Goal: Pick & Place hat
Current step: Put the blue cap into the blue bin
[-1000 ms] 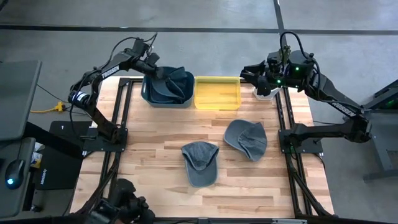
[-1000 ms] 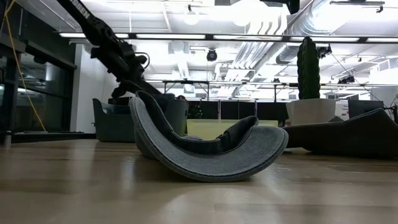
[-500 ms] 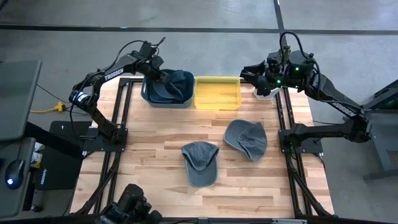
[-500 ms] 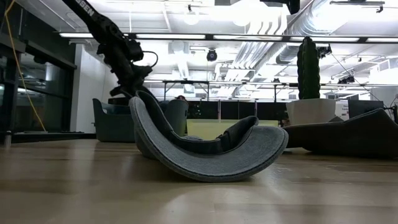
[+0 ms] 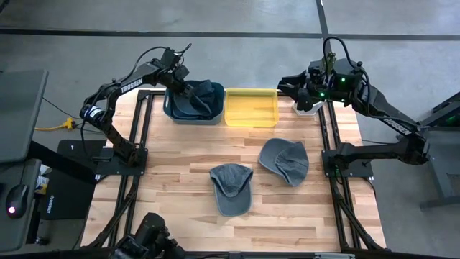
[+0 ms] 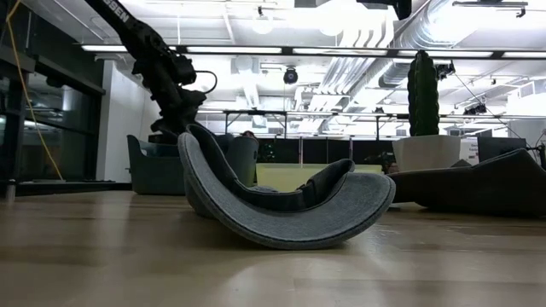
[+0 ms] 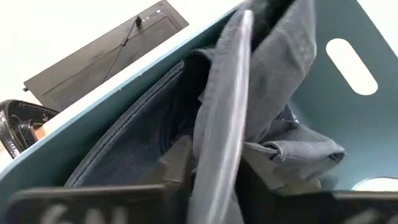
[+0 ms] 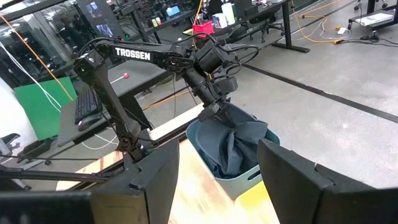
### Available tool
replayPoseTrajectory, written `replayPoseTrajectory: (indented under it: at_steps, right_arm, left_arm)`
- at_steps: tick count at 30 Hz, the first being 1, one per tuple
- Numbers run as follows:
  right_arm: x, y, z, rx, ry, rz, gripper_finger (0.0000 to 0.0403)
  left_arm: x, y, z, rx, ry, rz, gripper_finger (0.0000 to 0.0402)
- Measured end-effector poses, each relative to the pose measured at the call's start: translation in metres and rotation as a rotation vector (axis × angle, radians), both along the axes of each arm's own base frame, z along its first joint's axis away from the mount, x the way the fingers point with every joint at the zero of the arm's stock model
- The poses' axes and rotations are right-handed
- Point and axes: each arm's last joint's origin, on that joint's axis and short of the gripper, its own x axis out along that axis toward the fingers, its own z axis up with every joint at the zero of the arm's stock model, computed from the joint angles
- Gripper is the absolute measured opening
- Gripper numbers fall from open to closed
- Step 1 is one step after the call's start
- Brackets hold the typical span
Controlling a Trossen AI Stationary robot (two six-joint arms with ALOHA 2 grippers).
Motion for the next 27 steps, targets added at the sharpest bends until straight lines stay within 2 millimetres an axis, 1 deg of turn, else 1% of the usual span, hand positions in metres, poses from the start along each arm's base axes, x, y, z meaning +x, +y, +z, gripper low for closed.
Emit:
replayPoseTrajectory:
  at_steps: [5, 7, 9, 12, 17, 22, 25, 27]
  right_arm:
    - [0.0, 0.0, 0.0, 0.001, 0.001, 0.003, 0.0211]
    - [0.0, 0.0, -0.001, 0.005, 0.007, 0.005, 0.0211]
    - [0.0, 0.0, -0.002, 0.01, 0.015, 0.006, 0.0211]
    - [0.0, 0.001, -0.003, 0.015, 0.023, 0.006, 0.0211]
    - [0.001, 0.002, -0.003, 0.015, 0.025, 0.015, 0.0211]
    - [0.002, 0.004, -0.003, 0.014, 0.025, 0.024, 0.0211]
    - [0.002, 0.004, -0.003, 0.013, 0.026, 0.021, 0.0211]
    - [0.002, 0.004, -0.003, 0.013, 0.026, 0.02, 0.0211]
  left_arm:
    - [0.0, 0.0, 0.0, 0.008, 0.012, 0.01, 0.0182]
    - [-0.001, 0.0, 0.001, 0.018, 0.02, 0.018, 0.0215]
    - [-0.002, -0.001, 0.004, 0.027, 0.018, 0.024, 0.0241]
    - [-0.002, 0.001, 0.015, 0.055, 0.03, 0.037, 0.0264]
    - [-0.001, 0.005, 0.041, 0.132, 0.056, 0.036, 0.0269]
    - [-0.001, 0.007, 0.067, 0.197, 0.064, 0.028, 0.0258]
    - [0.002, 0.005, 0.076, 0.196, 0.063, 0.017, 0.023]
    - [0.006, 0.001, 0.078, 0.196, 0.06, -0.005, 0.0198]
